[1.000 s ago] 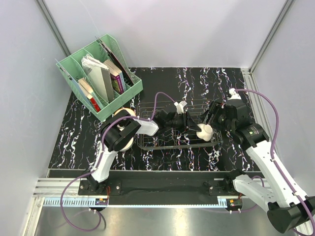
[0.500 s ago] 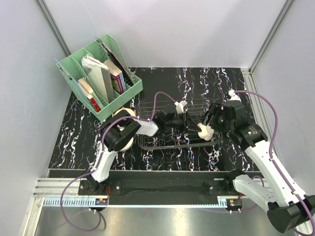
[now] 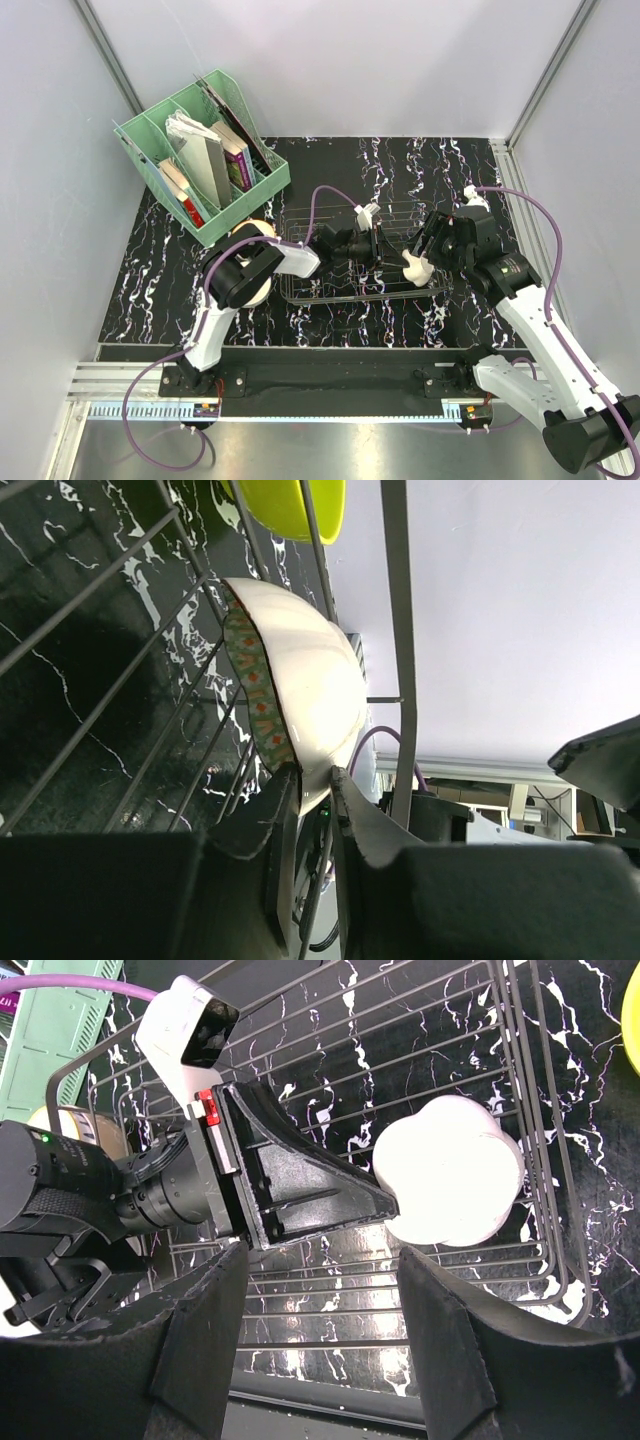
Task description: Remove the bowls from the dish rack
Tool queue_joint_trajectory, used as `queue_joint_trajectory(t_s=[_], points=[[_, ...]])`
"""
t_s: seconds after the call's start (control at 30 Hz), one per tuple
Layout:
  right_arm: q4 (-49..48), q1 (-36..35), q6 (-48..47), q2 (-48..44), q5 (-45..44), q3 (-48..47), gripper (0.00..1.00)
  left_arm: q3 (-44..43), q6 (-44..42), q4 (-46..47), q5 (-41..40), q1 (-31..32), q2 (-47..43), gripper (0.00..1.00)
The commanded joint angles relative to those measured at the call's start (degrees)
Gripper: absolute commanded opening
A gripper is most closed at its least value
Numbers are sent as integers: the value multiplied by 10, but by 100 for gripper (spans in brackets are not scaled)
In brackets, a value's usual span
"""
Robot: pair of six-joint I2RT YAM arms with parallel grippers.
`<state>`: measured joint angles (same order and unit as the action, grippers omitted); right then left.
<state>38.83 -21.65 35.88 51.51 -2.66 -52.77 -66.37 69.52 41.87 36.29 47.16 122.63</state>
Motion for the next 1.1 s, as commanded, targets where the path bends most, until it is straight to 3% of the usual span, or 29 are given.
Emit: queue_joint_trajectory(t_s=[0.0,0.4,0.63,0.9,1.07], points=[[-9,-3,4,0,-23,2,69,3,-7,34,8,-4,-31,0],[-6,-3,7,1,-35,0,69,1,-37,-6,0,-5,-54,0],[-5,-3,7,5,-39,1,69,-51,-104,-148,-7,0,-62,0],[-2,-2,7,-1,-52,3,70,-39,-105,-123,-17,3,-78,0],[2,-3,14,-1,-58,6,70,-43,-134,-158,-28,4,-100,0]])
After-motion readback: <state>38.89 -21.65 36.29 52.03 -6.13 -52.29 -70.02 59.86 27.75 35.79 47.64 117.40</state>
